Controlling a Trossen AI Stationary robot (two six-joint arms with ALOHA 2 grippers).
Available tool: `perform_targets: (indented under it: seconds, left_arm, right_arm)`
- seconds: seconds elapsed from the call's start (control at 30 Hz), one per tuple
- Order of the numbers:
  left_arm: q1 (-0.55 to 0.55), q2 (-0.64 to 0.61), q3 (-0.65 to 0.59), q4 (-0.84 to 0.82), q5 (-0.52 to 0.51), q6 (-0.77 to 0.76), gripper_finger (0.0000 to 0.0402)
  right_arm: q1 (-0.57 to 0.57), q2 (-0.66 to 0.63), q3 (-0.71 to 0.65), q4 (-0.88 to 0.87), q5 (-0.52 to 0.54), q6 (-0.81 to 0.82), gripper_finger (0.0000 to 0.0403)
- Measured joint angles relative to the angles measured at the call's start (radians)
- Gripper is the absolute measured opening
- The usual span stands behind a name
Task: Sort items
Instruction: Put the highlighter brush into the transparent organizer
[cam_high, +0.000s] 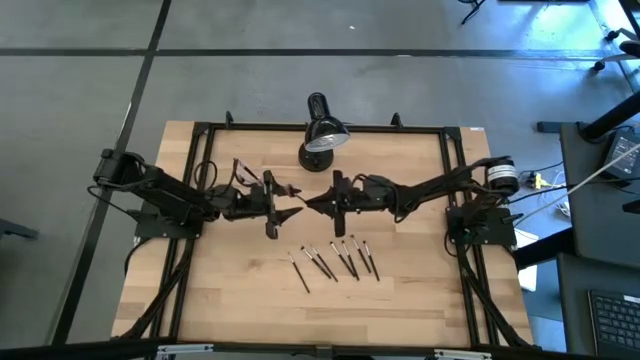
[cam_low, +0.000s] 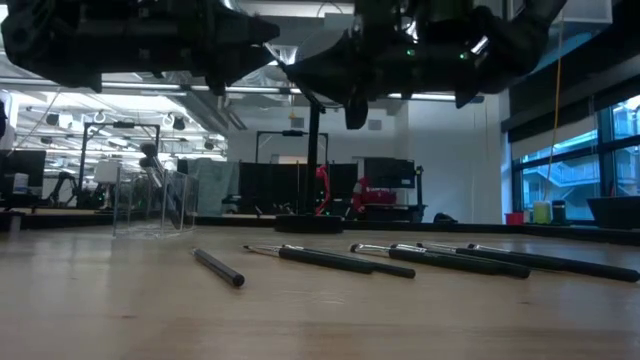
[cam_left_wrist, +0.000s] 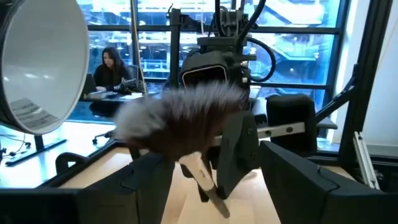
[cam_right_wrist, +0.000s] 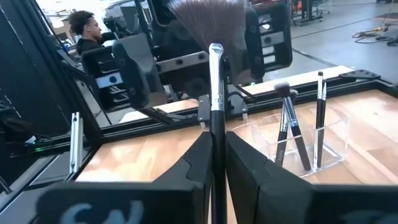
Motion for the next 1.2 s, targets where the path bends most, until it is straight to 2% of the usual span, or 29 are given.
perform_targets:
  seconds: [0.2,0.43,0.57,1.03,1.2]
  left_arm:
    - [0.001,0.0,0.0,-0.004,-0.01,-0.03,0.0205]
    - [0.001,0.0,0.0,-0.004,-0.006,-0.063,0.012]
    - [0.0,0.0,0.0,-0.002,0.008,-0.079,0.0084]
    - [0.001,0.0,0.0,-0.016,0.03,-0.083,0.0026]
    - [0.001,-0.006,0.0,-0.066,-0.037,-0.081,0.003]
  right_arm:
    - [0.005,0.007,0.028,0.016,0.0,-0.033,0.0041]
    - [0.009,0.007,0.03,0.025,-0.057,-0.034,0.0041]
    - [0.016,0.007,0.03,0.008,-0.055,-0.04,0.0041]
    - [0.013,0.007,0.03,-0.035,-0.047,-0.018,0.0043]
    - [0.011,0.007,0.03,-0.062,-0.018,-0.005,0.0064]
